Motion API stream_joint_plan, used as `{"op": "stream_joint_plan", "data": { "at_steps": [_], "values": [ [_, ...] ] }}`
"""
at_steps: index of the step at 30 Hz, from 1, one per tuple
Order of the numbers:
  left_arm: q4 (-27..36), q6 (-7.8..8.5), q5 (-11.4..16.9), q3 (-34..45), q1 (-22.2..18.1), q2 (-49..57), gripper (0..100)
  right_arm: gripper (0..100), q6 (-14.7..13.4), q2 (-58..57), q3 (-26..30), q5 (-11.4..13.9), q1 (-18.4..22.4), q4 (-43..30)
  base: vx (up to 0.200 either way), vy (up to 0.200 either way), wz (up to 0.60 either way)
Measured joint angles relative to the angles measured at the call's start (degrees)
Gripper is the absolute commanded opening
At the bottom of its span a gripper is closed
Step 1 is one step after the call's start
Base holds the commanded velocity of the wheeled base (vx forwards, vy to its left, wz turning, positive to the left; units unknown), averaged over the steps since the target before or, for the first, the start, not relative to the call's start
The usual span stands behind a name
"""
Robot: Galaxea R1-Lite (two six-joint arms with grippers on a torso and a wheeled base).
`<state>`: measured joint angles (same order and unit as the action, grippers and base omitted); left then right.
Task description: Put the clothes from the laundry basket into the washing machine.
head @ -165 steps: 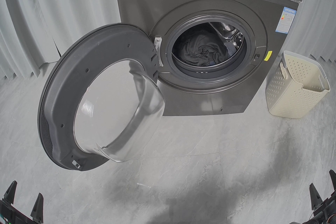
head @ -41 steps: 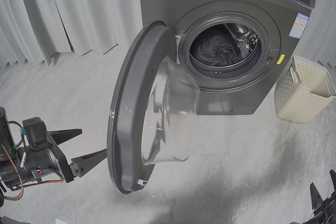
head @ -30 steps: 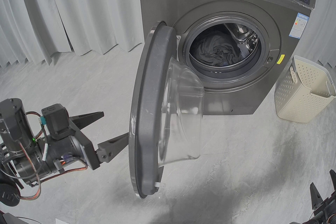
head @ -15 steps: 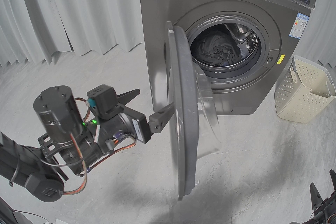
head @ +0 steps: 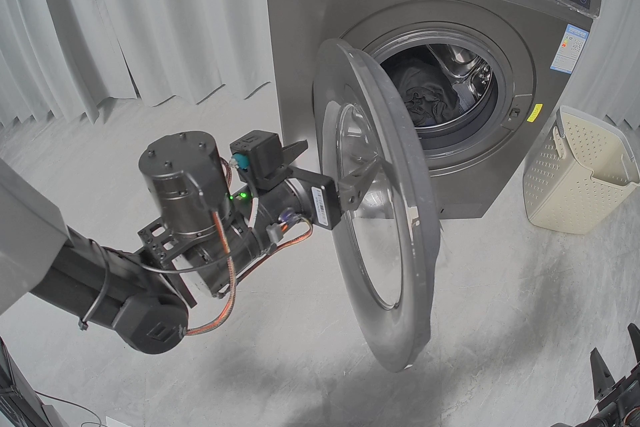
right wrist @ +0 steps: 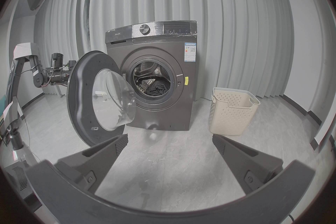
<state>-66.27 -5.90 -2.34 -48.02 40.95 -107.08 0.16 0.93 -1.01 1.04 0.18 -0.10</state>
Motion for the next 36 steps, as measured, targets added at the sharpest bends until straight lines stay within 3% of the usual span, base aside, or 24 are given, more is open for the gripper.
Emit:
{"op": "stream_joint_plan", "data": {
  "at_steps": [8, 20, 28, 36],
  "values": [
    [1.78, -0.06, -0.23, -8.64, 0.17, -4.79, 100, 100, 0.00, 0.00, 0.00, -0.02, -0.02, 0.00, 0.000, 0.000, 0.00],
    [5.62, -0.33, -2.99, -23.11, -0.74, -12.46, 100, 100, 0.00, 0.00, 0.00, 0.00, -0.05, 0.00, 0.000, 0.000, 0.00],
    [6.83, -1.97, -5.71, -33.76, -0.95, -17.86, 100, 100, 0.00, 0.00, 0.00, -0.02, 0.00, 0.02, 0.000, 0.000, 0.00],
    [6.63, -2.15, -6.33, -35.28, -1.05, -19.93, 100, 100, 0.00, 0.00, 0.00, 0.00, -0.02, 0.00, 0.000, 0.000, 0.00]
  ]
}}
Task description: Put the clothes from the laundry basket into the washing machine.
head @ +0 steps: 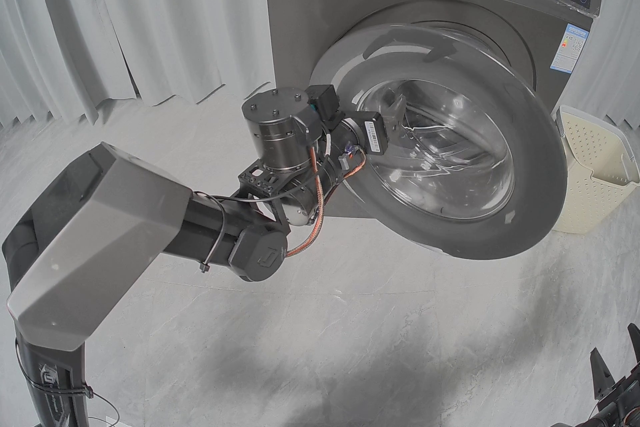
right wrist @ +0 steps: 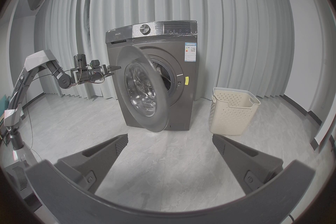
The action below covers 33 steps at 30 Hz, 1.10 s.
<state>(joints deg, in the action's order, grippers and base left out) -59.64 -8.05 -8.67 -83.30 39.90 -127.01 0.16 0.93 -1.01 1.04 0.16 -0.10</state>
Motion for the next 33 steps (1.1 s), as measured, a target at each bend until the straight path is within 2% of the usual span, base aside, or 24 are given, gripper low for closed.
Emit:
{"op": "stream_joint_plan", "data": {
  "at_steps": [6, 11, 20, 30, 33],
  "values": [
    [0.00, 0.00, -0.02, 1.93, -0.05, 0.78, 100, 100, 0.00, 0.00, 0.00, -0.02, 0.00, 0.00, 0.000, 0.000, 0.00],
    [-0.49, 0.06, 0.05, 9.46, 0.41, 3.78, 100, 100, 0.00, 0.00, 0.00, 0.00, 0.00, 0.00, 0.000, 0.000, 0.00],
    [-1.29, 0.39, 0.90, 33.39, 2.10, 17.35, 100, 100, 0.00, 0.00, 0.00, -0.02, 0.00, 0.00, 0.000, 0.000, 0.00],
    [0.20, 0.88, 0.76, 62.03, 3.04, 43.47, 100, 100, 0.00, 0.00, 0.00, 0.05, 0.02, 0.00, 0.000, 0.000, 0.00],
    [1.54, 1.34, 0.52, 67.38, 2.29, 50.62, 100, 100, -0.02, 0.00, 0.00, 0.07, 0.00, 0.00, 0.000, 0.000, 0.00]
  ]
}}
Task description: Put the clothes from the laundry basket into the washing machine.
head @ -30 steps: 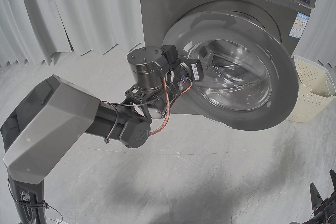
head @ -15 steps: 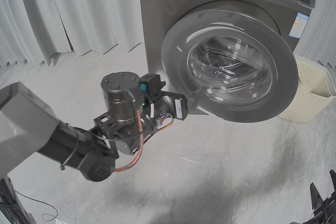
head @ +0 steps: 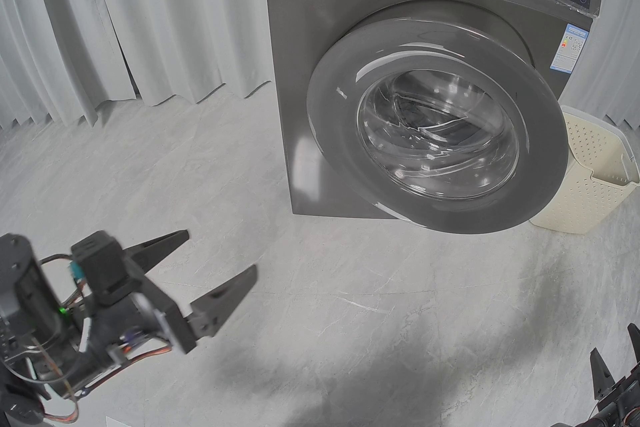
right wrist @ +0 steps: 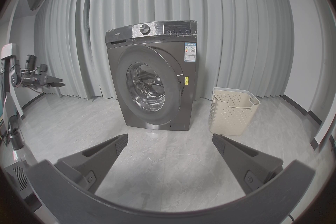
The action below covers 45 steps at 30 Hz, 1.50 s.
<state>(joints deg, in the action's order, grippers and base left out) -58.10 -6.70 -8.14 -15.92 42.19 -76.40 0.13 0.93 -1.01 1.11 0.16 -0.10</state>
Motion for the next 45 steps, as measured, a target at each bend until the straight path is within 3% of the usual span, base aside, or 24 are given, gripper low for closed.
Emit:
{"op": "stream_joint_plan", "data": {
  "at_steps": [5, 9, 17, 25, 29, 31, 34, 37, 40, 45],
  "values": [
    [6.57, 1.16, -0.17, 7.63, -4.10, 14.03, 100, 100, 0.02, 0.00, 0.00, 0.06, 0.02, 0.02, 0.000, 0.000, 0.00],
    [15.70, 1.78, 0.40, 11.24, -9.95, 25.60, 100, 100, 0.02, 0.00, 0.00, 0.11, 0.02, 0.00, 0.000, 0.000, 0.00],
    [35.01, 2.41, 4.67, 14.41, -22.60, 46.97, 100, 100, 0.02, 0.00, 0.00, 0.22, 0.02, 0.00, 0.000, 0.000, 0.00],
    [50.64, 2.28, 11.70, 14.91, -34.89, 63.61, 100, 100, 0.02, 0.00, 0.00, 0.37, 0.02, -0.01, 0.000, 0.000, 0.00],
    [53.46, 1.73, 17.36, 14.93, -39.74, 69.49, 100, 100, 0.02, 0.00, 0.00, 0.45, 0.02, -0.04, 0.000, 0.000, 0.00],
    [53.83, 1.65, 18.46, 14.93, -40.96, 71.52, 100, 100, 0.02, 0.00, 0.00, 0.45, 0.02, -0.04, 0.000, 0.000, 0.00],
    [54.09, 1.71, 16.32, 14.93, -41.84, 73.42, 100, 100, 0.02, 0.00, 0.00, 0.45, 0.02, -0.04, 0.000, 0.000, 0.00],
    [55.31, 2.47, 10.25, 14.93, -42.19, 74.50, 100, 100, 0.02, 0.00, 0.00, 0.48, 0.02, -0.04, 0.000, 0.000, 0.00],
    [56.49, 3.54, 6.45, 14.93, -42.30, 75.08, 100, 100, 0.02, 0.00, 0.00, 0.45, 0.02, -0.04, 0.000, 0.000, 0.00],
    [58.08, 6.28, 7.11, 14.91, -42.44, 75.55, 100, 100, 0.02, 0.00, 0.00, 0.41, 0.00, -0.04, 0.000, 0.000, 0.00]
  ]
}}
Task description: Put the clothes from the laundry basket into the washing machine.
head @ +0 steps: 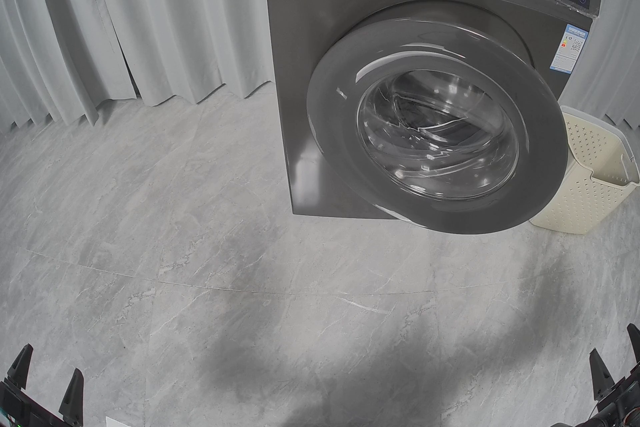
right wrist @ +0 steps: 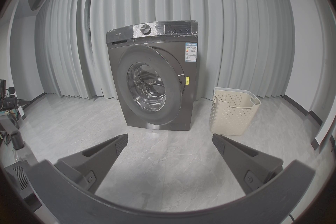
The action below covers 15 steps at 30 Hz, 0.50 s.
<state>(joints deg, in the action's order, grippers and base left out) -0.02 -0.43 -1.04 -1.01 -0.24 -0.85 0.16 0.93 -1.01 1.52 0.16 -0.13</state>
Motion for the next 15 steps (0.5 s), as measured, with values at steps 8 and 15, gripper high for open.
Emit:
{"op": "stream_joint_plan", "data": {
  "at_steps": [8, 15],
  "values": [
    [0.02, -0.15, 0.00, 0.00, -0.13, 0.22, 100, 100, 0.11, 0.00, 0.00, 0.17, -0.02, -0.07, -0.050, -0.150, 0.00],
    [-0.02, -0.17, 0.00, 0.00, -0.09, 0.22, 100, 100, 0.16, 0.00, 0.00, 0.17, 0.24, 0.00, 0.000, -0.200, 0.00]
  ]
}}
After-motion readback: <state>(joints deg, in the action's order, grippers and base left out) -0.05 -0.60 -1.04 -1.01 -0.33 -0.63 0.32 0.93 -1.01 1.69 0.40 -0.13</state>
